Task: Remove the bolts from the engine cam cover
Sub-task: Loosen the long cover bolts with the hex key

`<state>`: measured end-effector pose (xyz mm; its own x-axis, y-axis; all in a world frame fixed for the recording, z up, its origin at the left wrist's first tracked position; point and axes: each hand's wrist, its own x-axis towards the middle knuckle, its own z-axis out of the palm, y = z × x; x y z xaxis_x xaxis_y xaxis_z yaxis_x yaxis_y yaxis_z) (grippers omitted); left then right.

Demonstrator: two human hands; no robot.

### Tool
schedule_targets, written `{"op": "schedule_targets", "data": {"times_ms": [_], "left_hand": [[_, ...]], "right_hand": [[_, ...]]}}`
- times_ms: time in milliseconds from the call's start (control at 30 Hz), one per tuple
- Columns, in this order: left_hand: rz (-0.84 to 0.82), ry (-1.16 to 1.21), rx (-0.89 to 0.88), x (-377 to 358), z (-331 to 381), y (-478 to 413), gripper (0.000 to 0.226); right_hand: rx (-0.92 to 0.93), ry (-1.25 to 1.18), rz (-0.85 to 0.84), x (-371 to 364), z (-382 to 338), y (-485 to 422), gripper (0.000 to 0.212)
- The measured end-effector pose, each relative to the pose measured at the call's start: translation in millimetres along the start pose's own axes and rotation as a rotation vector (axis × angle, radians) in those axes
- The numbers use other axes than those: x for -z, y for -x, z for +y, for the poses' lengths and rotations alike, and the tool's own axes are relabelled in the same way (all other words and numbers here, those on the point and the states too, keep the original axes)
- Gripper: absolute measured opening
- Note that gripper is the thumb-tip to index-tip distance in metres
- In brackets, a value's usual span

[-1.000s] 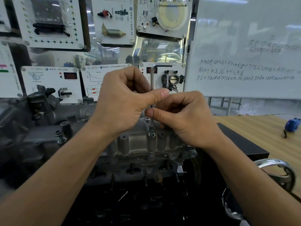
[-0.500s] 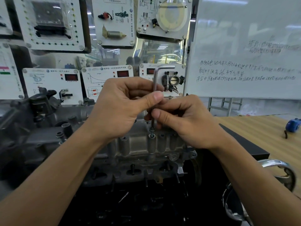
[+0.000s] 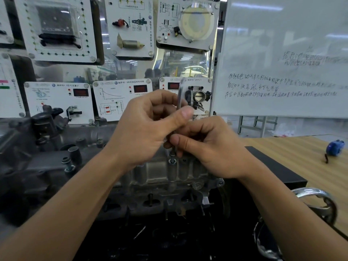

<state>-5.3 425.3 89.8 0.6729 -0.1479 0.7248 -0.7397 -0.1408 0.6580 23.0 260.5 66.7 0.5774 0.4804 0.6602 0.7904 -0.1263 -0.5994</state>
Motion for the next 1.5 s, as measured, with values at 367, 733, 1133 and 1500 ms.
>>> {"op": "schedule_targets", "data": {"times_ms": [367,733,1133,1500], "left_hand": [[0.094,-0.081,-0.040,6,-1,1,0.021],[0.017,0.000,-0.025,4,2,3,0.025],[0.120,-0.060,-0.091,-1,2,-2,0.015],[-0.027,0.012,-0.033,4,0,-1,0.019]], "right_hand": [[-0.016,-0.164,0.032,2,1,-1,0.012],[-0.003,-0.072,-0.012,1,4,-2,0.013],[0.037,-0.152,0.111,-4,7,-4,0.008],[0.026,-0.115,0.023,0,11,-4,0.013]]}}
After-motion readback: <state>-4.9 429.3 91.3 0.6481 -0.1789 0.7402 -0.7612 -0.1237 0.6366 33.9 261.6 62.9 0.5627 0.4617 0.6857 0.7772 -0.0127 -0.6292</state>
